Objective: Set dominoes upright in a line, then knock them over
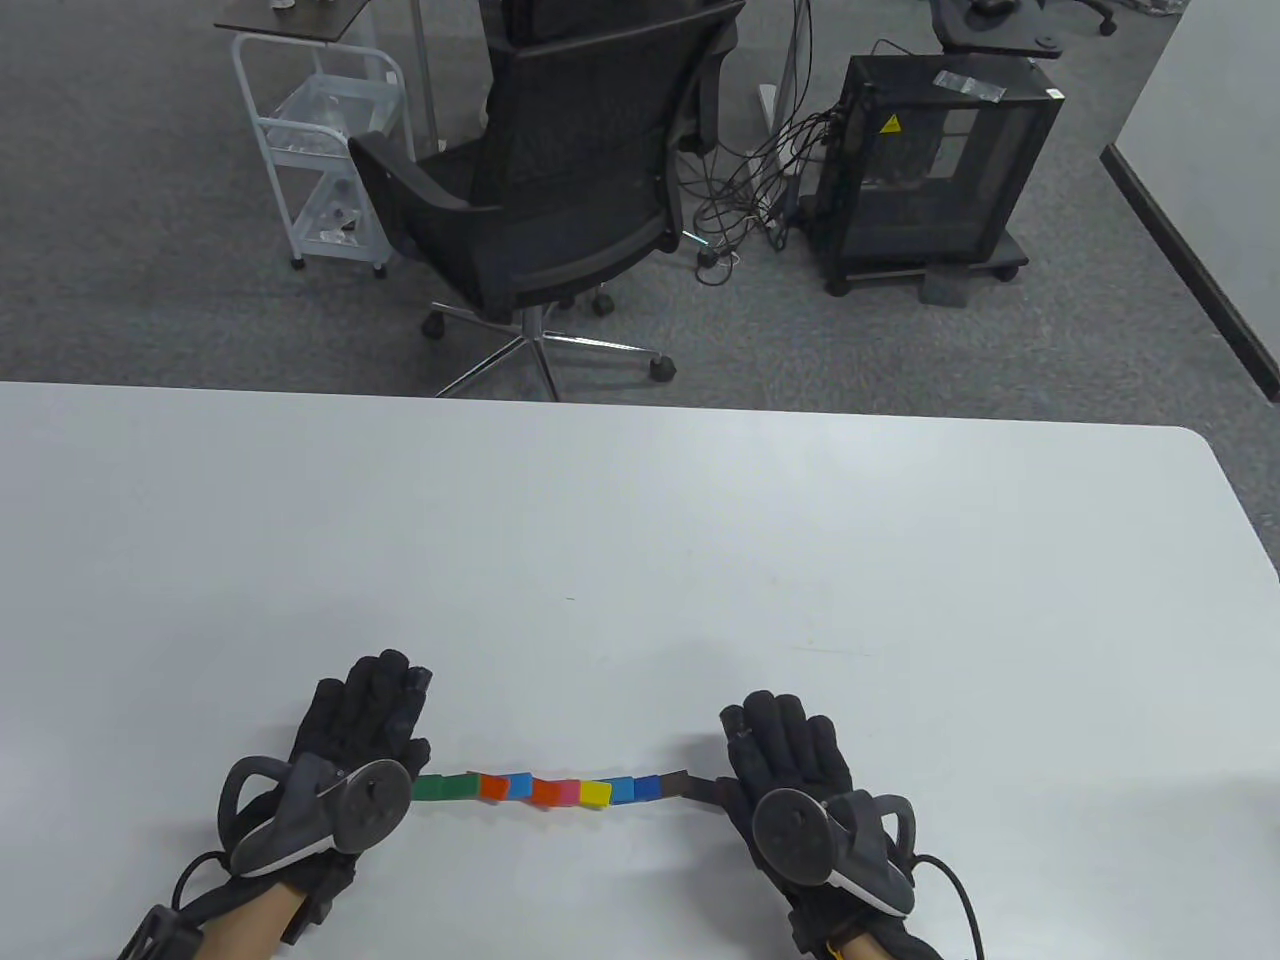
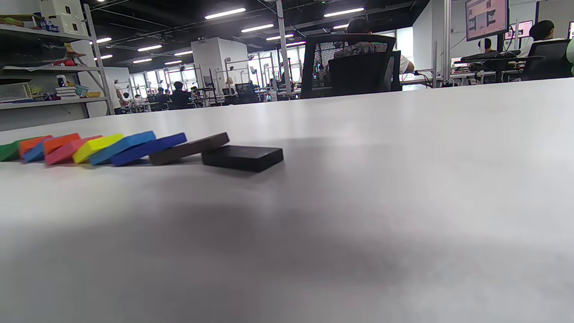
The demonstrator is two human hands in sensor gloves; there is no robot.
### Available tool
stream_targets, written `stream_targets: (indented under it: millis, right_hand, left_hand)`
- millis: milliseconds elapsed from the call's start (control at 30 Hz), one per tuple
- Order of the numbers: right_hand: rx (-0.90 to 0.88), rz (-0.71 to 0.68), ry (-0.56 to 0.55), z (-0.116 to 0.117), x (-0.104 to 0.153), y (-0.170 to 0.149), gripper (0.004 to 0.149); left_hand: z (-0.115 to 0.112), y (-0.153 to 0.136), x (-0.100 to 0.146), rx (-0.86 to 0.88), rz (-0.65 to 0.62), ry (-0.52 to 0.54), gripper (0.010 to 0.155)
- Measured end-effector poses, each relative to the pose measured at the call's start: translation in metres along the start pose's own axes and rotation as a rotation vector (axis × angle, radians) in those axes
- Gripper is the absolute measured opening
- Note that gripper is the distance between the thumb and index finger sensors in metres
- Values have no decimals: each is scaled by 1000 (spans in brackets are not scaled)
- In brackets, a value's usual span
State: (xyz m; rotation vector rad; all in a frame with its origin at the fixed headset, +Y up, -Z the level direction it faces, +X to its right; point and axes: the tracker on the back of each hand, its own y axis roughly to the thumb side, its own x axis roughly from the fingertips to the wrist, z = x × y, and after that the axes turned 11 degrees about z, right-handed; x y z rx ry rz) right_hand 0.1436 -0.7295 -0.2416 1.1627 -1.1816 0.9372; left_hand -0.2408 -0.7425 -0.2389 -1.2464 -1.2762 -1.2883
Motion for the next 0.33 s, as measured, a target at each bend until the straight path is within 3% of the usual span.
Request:
stream_targets:
  millis: [333]
  right_hand:
    - [-12, -2, -3, -2, 2, 0, 66]
  left_hand:
    - [0, -2, 0, 10, 1, -10, 64]
